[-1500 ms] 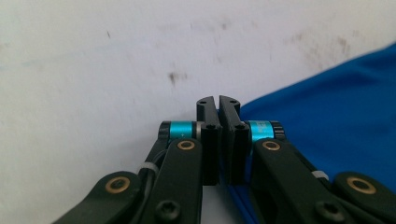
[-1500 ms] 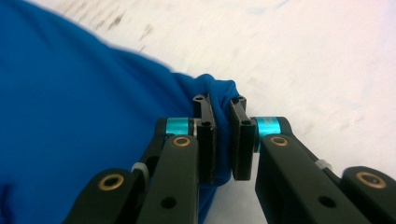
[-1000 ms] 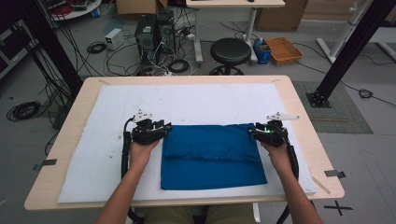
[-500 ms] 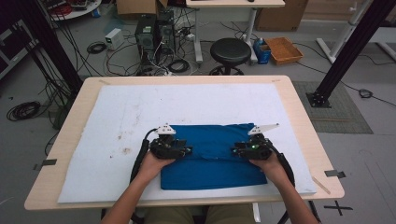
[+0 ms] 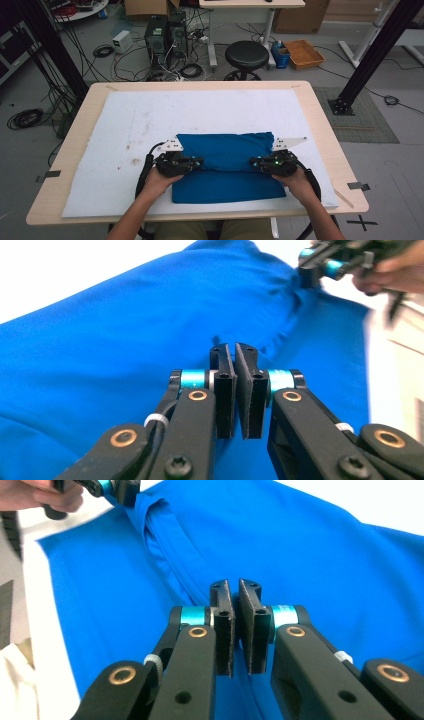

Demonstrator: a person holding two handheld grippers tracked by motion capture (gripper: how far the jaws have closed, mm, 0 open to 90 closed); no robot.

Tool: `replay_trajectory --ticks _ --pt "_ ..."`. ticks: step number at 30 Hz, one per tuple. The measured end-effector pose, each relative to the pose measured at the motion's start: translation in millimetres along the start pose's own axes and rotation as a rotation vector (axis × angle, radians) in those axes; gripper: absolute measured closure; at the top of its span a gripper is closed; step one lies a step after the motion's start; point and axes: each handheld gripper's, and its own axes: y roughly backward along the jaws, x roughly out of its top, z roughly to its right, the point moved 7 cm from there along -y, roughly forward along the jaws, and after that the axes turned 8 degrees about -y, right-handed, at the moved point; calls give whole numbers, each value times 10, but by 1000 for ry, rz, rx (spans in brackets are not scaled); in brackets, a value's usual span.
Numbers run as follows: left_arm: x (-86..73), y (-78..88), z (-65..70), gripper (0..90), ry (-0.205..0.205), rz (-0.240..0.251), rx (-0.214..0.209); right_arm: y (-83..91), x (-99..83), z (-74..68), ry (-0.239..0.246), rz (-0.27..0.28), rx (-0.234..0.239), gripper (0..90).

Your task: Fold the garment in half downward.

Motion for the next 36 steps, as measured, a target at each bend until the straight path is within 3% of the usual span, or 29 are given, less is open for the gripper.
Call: replay_trajectory --ticks 3,5,6,8,11,13,14,15,16,18,19,20,22,25,28,30,32,34,36 --pt "-53 95 124 850 -13 9 -84 44 -51 -58 20 -9 31 852" --pt "-105 148 209 830 -28 -6 -134 83 -135 -140 31 -38 87 844" --pt "-121 175 239 761 -35 -8 -148 122 -225 -199 41 -68 127 800" --pt "-119 233 244 726 -32 -2 -130 147 -255 -211 33 -67 135 768" --pt "-83 304 158 654 -5 36 -52 215 -269 -176 -6 -32 115 734" --pt "-93 328 85 636 19 37 18 225 -249 -127 -25 -17 68 736" --pt "-105 335 54 623 29 39 43 199 -255 -94 -16 -27 12 746" --pt "-164 346 -27 621 66 -12 153 190 -266 -66 -16 -38 -35 755" --pt "-164 346 -27 616 66 -12 153 197 -275 -34 -17 -43 -84 754" --pt "-221 372 -71 616 96 -45 228 265 -298 67 -16 -46 -201 742" --pt "-244 384 -71 616 103 -60 246 265 -298 67 -16 -46 -201 742" --pt "-262 397 -56 616 100 -69 253 316 -319 107 -23 -50 -236 738" --pt "-311 420 -8 617 86 -98 264 415 -363 138 -45 -31 -254 730" --pt "-378 450 35 617 74 -120 286 522 -463 130 -76 -10 -255 715" --pt "-449 428 34 618 75 -151 307 468 -558 116 -66 -41 -252 654" --pt "-494 396 31 621 52 -185 331 429 -575 122 -55 -60 -264 656" --pt "-493 390 40 648 36 -192 345 383 -576 122 -23 -70 -287 694" --pt "-494 384 52 706 20 -193 357 381 -571 115 -6 -78 -283 801" --pt "-494 372 72 756 4 -189 358 378 -582 101 6 -74 -279 828"
